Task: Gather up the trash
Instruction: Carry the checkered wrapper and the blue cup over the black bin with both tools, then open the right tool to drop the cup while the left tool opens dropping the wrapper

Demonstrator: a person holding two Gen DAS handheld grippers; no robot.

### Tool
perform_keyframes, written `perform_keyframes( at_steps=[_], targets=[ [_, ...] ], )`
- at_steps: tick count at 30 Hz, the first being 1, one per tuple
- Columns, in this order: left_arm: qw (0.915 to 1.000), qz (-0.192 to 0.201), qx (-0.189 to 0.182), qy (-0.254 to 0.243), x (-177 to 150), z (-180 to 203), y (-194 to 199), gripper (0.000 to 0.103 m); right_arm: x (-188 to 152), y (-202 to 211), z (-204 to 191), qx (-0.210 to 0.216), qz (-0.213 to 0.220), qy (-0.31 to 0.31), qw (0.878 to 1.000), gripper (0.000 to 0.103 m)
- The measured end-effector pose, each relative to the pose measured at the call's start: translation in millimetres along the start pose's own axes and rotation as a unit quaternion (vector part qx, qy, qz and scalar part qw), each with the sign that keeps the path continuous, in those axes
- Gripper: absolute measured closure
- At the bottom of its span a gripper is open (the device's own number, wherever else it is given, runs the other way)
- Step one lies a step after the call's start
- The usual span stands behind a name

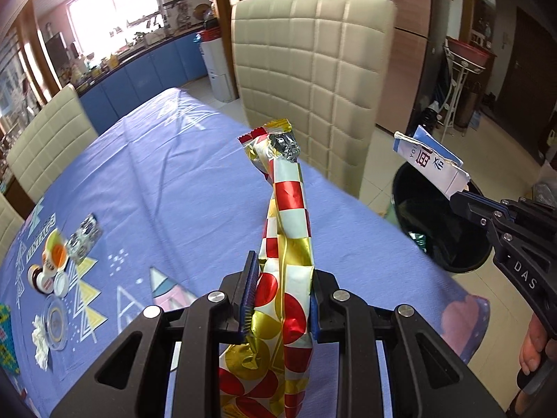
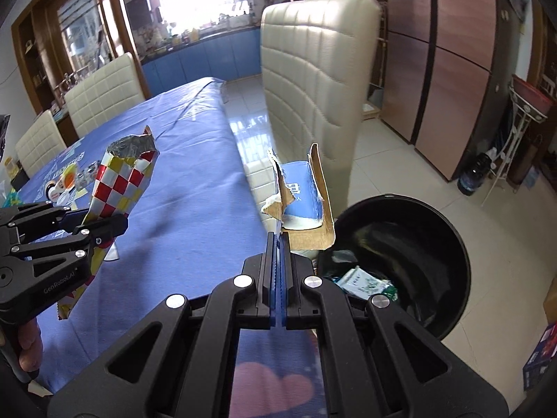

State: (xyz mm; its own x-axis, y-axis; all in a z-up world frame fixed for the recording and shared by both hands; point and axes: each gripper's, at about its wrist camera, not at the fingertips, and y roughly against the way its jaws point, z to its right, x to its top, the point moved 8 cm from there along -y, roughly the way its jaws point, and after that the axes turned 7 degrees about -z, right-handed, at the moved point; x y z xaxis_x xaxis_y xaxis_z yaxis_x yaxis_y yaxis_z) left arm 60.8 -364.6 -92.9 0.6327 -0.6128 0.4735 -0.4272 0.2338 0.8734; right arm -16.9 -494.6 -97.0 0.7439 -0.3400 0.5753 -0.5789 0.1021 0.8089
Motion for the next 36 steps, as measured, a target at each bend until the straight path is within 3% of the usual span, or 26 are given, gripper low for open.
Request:
perform_keyframes(
  at_steps=[14,29,36],
  targets=[
    [0.9984,0.011,-0.029,-0.047,38,79,-5,0.079,5,19,80,-0.050,0.031,-0.043,0.997,0.100],
    [0.9964,0.004,-0.044,-0.073,54,125,-17,0.079,-6,15,121,-0.044,0.011,-0.078,0.996,0.098],
    [0.9952,-0.001,-0.048,-0.085,57,142,-22,0.079,-12,12,144,-0.072,0.004,-0.099,0.992,0.098]
  ],
)
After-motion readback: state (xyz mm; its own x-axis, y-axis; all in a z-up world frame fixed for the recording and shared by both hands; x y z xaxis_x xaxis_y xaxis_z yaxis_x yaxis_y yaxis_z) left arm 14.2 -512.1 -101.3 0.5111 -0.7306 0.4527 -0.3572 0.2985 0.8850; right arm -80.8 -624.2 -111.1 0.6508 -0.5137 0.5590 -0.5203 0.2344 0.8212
